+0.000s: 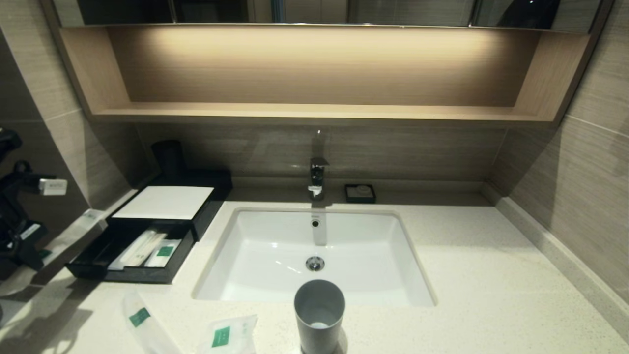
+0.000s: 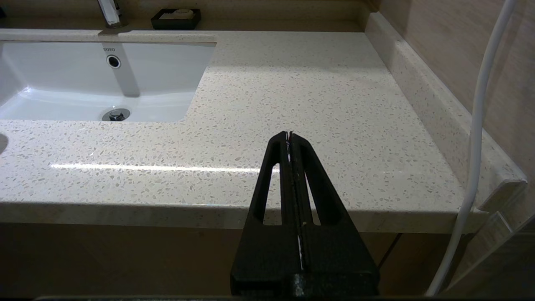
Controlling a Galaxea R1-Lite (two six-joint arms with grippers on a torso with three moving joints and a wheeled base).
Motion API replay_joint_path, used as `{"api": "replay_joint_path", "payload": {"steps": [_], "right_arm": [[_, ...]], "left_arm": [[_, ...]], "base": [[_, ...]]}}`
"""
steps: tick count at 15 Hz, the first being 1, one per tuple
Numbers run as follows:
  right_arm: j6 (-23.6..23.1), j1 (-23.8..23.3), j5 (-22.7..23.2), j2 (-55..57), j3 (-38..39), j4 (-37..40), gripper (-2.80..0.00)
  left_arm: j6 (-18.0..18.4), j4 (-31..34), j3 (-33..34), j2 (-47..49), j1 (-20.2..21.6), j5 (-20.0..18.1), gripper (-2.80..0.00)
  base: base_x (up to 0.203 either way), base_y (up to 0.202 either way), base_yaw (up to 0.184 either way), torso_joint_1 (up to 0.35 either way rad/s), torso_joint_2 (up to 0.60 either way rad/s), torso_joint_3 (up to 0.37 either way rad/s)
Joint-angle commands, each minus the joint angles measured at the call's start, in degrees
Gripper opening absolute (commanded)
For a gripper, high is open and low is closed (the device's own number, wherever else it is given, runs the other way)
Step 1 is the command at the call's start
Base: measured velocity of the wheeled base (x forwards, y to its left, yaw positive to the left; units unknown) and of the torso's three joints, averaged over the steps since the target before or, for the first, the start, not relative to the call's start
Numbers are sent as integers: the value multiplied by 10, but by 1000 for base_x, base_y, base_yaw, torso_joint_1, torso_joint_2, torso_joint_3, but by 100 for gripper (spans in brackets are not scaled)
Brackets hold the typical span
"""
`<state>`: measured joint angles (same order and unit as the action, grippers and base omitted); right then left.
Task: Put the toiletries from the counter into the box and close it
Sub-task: Place the bathroom toiletry into the drawer
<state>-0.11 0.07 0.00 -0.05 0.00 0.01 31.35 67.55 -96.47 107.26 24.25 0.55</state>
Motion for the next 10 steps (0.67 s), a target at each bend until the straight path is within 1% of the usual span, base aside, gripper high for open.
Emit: {"api": "replay_joint_path", "payload": {"steps": [1, 5, 10], "right_arm": [[0, 0, 0, 0, 1, 0, -280], [-1, 0, 0, 0, 1, 0, -280], [0, 0, 0, 0, 1, -1, -280]], "left_arm": [[7, 4, -9, 26, -1, 0, -280], [9, 36, -51, 60, -8, -3, -280], [4, 37, -74, 96, -12, -3, -280]], "base": [[0, 0, 0, 0, 0, 0], [0, 0, 0, 0, 0, 0], [0, 0, 0, 0, 0, 0]]}}
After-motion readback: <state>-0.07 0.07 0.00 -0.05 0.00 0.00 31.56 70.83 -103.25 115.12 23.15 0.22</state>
